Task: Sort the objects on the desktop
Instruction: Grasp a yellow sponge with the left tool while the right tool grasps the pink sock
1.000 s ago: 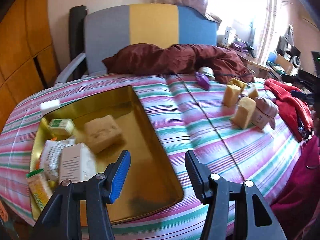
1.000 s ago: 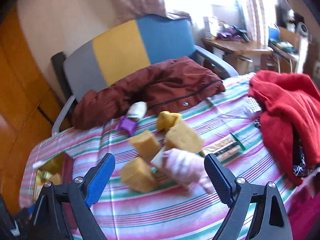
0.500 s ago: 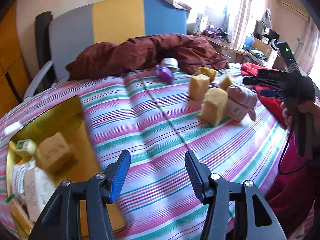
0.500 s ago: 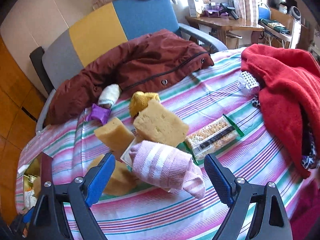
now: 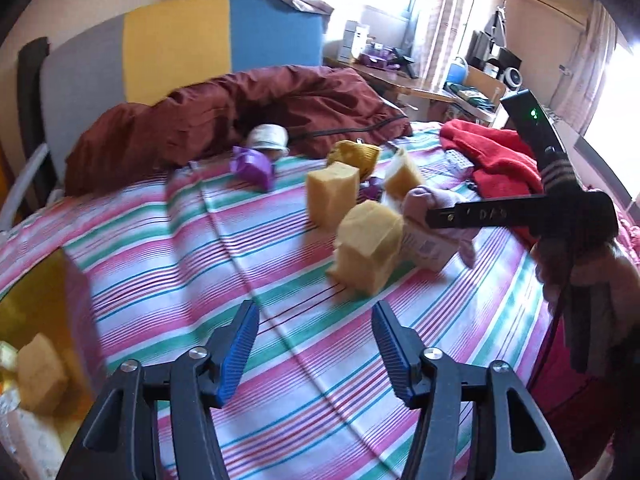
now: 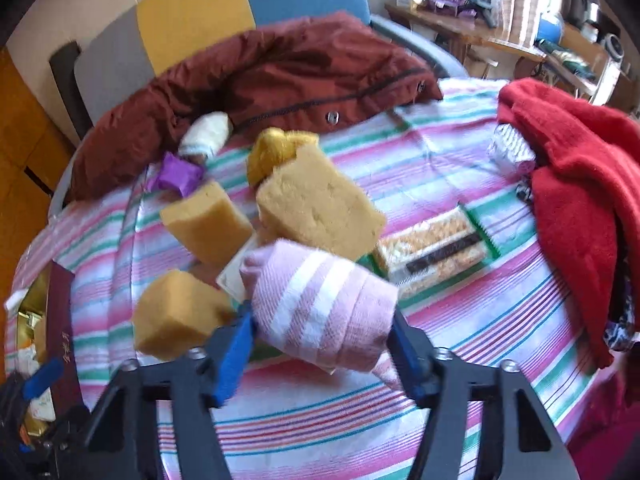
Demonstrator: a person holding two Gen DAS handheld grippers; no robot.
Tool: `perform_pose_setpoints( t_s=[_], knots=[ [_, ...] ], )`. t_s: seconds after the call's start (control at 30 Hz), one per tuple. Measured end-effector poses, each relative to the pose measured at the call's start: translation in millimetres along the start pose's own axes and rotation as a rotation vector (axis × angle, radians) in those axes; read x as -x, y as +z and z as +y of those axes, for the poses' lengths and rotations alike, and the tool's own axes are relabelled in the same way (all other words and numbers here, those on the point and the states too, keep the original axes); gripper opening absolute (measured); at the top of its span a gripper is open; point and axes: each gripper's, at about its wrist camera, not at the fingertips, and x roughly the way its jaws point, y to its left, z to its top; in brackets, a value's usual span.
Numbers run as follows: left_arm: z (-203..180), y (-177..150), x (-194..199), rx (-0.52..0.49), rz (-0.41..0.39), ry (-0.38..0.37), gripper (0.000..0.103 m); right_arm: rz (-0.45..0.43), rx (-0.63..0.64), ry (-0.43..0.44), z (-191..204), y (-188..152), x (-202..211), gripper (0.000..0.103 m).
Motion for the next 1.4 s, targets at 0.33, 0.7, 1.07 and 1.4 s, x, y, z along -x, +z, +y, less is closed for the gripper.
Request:
perform_pose_setpoints(
  t_s=[0.33, 0.7, 1.07, 1.4],
  knots=[
    [-10, 25, -36, -0.026, 0.014, -0.057, 0.069, -0.025, 0.028, -0.009, 2, 1, 6, 0.048],
    [-24, 51, -68, -0.098, 0.021, -0.115, 0.070, -0.031, 0.044, -0.001, 5, 1, 8, 0.044],
    [-30, 49, -90, -0.108, 0.057, -0.141, 0.055, -0.031, 0.044, -0.001, 3, 2, 7, 0.044],
    [-34, 42, -68, -0.101, -0.004, -0.109, 0.043, -0.045, 0.079, 0.005, 8, 1, 9, 0.040]
  ],
)
